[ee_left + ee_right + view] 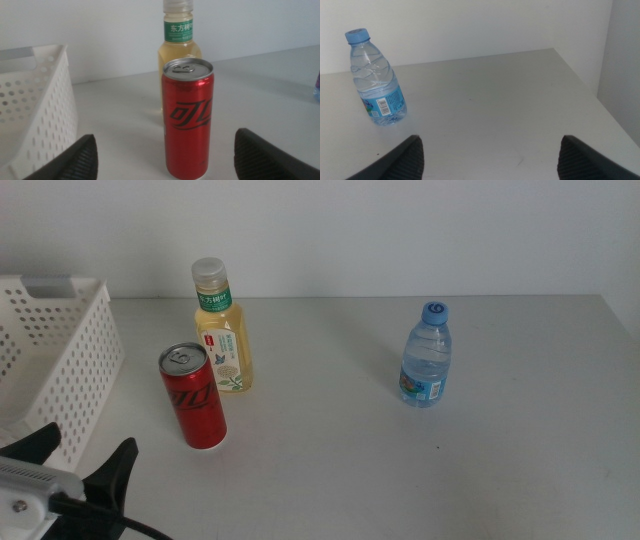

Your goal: Use arms to grab the bottles and put them into the dustbin to the left of the table.

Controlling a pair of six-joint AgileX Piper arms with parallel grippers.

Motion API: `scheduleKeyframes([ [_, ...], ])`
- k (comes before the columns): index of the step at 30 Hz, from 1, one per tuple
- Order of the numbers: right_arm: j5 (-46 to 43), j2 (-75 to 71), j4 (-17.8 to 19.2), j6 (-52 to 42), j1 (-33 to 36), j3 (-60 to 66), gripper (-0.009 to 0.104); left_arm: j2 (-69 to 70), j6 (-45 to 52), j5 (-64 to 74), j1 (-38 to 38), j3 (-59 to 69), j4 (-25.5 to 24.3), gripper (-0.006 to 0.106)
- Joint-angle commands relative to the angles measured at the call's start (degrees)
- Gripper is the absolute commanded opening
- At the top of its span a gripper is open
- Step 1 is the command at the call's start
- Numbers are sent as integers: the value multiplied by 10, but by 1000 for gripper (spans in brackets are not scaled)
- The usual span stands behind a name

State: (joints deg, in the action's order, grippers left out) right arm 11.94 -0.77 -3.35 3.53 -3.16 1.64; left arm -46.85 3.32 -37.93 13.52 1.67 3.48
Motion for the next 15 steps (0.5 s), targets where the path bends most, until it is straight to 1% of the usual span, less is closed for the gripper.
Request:
scheduleKeyframes([
  [1,-41,-13,7,-3,-2,-5,94,-52,-8,-115,15,0,2,94],
  [4,-41,-13,7,-3,-2,-5,94,-121,-9,-188,25,0,1,94],
  [7,-41,-13,7,-3,-2,-5,94,-185,-18,-255,25,1,-12,94],
  [15,-41,-13,7,-3,-2,-5,94,-305,-22,-375,25,1,-19,94],
])
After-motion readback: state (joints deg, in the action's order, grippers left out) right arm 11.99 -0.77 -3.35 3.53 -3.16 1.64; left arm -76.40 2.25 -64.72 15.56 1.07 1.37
